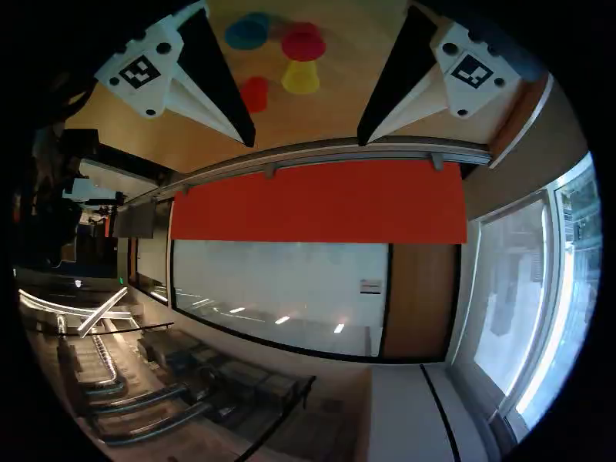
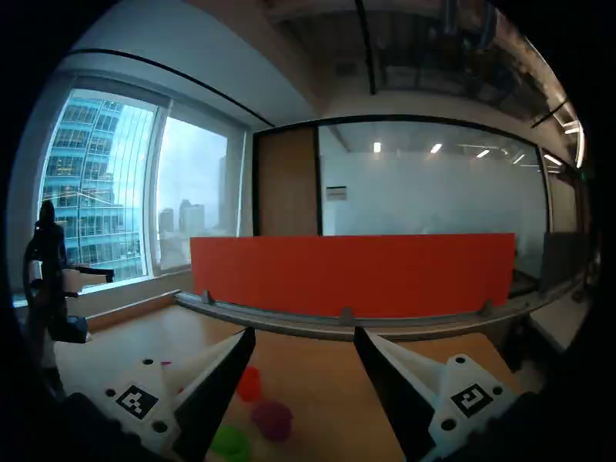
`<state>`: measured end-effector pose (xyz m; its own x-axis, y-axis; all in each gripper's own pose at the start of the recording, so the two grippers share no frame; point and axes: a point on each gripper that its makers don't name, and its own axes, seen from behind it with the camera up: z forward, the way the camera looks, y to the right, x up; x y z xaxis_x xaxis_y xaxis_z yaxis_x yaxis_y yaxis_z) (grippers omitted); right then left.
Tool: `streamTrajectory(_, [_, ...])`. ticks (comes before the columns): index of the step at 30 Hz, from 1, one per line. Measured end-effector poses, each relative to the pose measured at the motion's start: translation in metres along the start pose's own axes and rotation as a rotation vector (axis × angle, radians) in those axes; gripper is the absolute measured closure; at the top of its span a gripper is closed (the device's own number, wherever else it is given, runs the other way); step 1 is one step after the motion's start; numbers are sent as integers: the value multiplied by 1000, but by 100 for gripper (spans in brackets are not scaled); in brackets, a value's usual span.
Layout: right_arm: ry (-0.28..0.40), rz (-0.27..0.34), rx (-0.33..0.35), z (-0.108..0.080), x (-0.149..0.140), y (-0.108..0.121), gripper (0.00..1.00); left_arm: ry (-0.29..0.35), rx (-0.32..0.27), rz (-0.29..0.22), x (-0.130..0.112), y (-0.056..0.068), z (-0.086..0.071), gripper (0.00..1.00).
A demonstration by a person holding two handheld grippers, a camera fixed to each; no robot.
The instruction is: Pour water
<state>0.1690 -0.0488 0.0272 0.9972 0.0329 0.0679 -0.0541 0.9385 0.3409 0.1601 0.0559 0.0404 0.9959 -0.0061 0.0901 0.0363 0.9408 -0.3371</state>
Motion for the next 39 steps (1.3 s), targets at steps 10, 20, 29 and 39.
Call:
streamTrajectory(10, [-19,-13,151,-2,3,-32,1,10,-138,18,8,38,-1,1])
streamTrajectory(20, [-67,-6,268,-7,-6,-57,1,-25,-200,16,-5,50,-2,1])
streamTrajectory(29, [-110,-12,338,-12,-15,-69,1,-61,-259,31,-15,62,-4,1])
streamTrajectory(39, [-181,-80,381,-21,-38,-77,1,-96,-291,48,-30,65,-6,1])
